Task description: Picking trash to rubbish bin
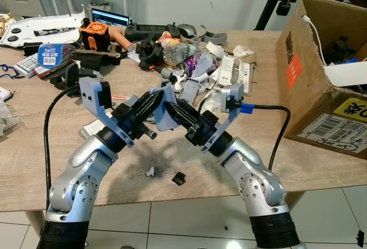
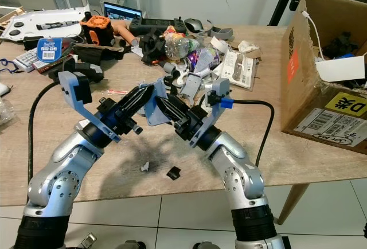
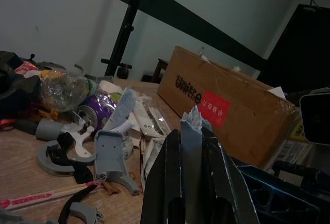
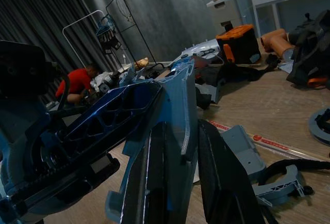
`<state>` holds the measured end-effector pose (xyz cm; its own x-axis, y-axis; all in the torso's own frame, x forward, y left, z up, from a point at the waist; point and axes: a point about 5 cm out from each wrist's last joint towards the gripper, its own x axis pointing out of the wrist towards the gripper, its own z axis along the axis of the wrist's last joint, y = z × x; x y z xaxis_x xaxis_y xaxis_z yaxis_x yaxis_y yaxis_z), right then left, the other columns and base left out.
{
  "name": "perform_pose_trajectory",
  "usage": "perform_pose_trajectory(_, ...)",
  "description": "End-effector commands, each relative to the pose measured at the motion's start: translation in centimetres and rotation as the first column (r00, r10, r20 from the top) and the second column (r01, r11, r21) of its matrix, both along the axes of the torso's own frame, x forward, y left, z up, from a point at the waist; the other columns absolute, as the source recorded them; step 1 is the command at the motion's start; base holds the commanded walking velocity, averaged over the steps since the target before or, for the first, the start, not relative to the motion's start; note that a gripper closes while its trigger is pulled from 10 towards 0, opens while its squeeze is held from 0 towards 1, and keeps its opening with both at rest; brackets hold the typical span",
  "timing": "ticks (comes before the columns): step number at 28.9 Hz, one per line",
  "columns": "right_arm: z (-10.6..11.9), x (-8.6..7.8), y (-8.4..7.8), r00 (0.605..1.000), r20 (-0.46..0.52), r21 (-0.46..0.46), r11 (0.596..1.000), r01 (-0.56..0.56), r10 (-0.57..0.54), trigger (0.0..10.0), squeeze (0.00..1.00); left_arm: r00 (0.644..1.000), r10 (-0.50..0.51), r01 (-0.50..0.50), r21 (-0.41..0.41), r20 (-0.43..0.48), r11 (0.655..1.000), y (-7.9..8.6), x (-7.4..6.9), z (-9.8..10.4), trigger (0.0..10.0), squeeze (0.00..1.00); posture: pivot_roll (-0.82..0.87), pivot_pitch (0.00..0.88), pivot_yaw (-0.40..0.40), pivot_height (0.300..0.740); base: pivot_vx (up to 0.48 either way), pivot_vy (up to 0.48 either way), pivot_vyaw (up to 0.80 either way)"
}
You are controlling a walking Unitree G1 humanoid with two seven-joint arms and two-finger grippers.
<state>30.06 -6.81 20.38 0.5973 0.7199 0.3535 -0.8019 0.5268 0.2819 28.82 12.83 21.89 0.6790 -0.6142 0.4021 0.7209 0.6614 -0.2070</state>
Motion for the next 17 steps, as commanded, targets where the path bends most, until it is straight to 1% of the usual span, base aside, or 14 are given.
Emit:
perform_pose_trajectory(1,-0.2,0.1,0.3,0.999,-0.037,-0.006,1.0,0.026,-0.026,0.0,0.0,0.997,-0.078,0.078,0.01,0.016,0.997,-1.8,-0.6,0.2,0.0,0.0,0.04,0.125,-0.043,0.74,0.0,0.0,0.0)
perform_pose_trajectory(2,-0.1,0.2,0.2,0.999,-0.036,0.003,1.0,0.031,-0.031,0.0,0.0,0.997,-0.075,0.075,0.011,0.016,0.997,-1.8,-0.6,0.2,0.0,0.0,0.04,0.125,-0.043,0.74,0.0,0.0,0.0)
perform_pose_trajectory(3,0.1,0.4,0.0,0.998,-0.035,0.015,0.999,0.044,-0.043,0.0,0.0,0.999,-0.052,0.052,0.009,0.014,0.999,-1.6,-0.3,0.2,8.4,1.0,0.04,0.142,-0.046,0.74,0.0,0.0,0.0)
perform_pose_trajectory(5,0.2,0.5,-0.1,0.998,-0.036,0.022,0.998,0.052,-0.052,0.0,0.0,0.999,-0.036,0.036,0.007,0.013,0.999,-1.5,-0.1,0.2,8.4,1.0,0.04,0.142,-0.046,0.74,0.0,0.0,0.0)
perform_pose_trajectory(6,0.2,0.5,-0.2,0.997,-0.034,0.025,0.998,0.065,-0.064,0.0,0.0,1.0,-0.01,0.01,-0.012,0.012,1.0,-1.2,0.1,0.2,10.0,1.0,0.03,0.138,-0.044,0.74,0.0,0.0,0.0)
perform_pose_trajectory(8,0.5,0.8,-0.7,0.995,-0.035,0.044,0.995,0.093,-0.091,0.0,0.0,1.0,0.02,-0.019,-0.047,0.006,0.999,-0.8,0.4,0.4,10.0,1.0,0.03,0.128,-0.046,0.74,0.0,0.0,0.0)
perform_pose_trajectory(9,0.5,0.8,-0.7,0.995,-0.035,0.044,0.995,0.093,-0.091,0.0,0.0,1.0,0.02,-0.019,-0.047,0.006,0.999,-0.8,0.4,0.4,10.0,1.0,0.03,0.128,-0.046,0.74,0.0,0.0,0.0)
perform_pose_trajectory(10,0.6,1.0,-0.9,0.994,-0.035,0.046,0.993,0.106,-0.104,0.0,0.0,1.0,0.027,-0.027,-0.052,0.002,0.998,-0.7,0.6,0.4,10.0,1.0,0.03,0.163,-0.053,0.74,0.0,0.0,0.0)
perform_pose_trajectory(11,0.6,1.1,-1.1,0.993,-0.035,0.045,0.993,0.113,-0.112,0.0,0.0,1.0,0.03,-0.03,-0.052,0.0,0.998,-0.6,0.7,0.4,10.0,1.0,0.03,0.163,-0.053,0.74,0.0,0.0,0.0)
perform_pose_trajectory(14,0.8,1.3,-1.6,0.991,-0.029,0.044,0.99,0.135,-0.134,0.0,0.0,1.0,0.031,-0.032,-0.057,-0.002,0.998,-0.4,0.3,0.4,10.0,1.0,0.03,0.127,-0.051,0.74,0.0,0.0,0.0)
perform_pose_trajectory(15,0.9,1.3,-1.7,0.99,-0.029,0.048,0.989,0.14,-0.139,0.0,0.0,0.999,0.035,-0.035,-0.058,-0.003,0.998,-0.4,0.3,0.4,10.0,1.0,0.03,0.127,-0.051,0.74,0.0,0.0,0.0)
perform_pose_trajectory(16,1.0,1.5,-1.9,0.989,-0.029,0.052,0.988,0.147,-0.145,0.0,0.0,0.999,0.041,-0.041,-0.055,-0.005,0.998,-0.4,0.4,0.4,10.0,1.0,0.03,0.158,-0.058,0.74,0.0,0.0,0.0)
perform_pose_trajectory(17,1.1,1.7,-2.2,0.987,-0.027,0.052,0.986,0.159,-0.158,0.0,0.0,0.998,0.063,-0.063,-0.047,-0.007,0.997,-0.3,0.5,0.3,10.0,1.0,0.03,0.169,-0.058,0.74,0.0,0.0,0.0)
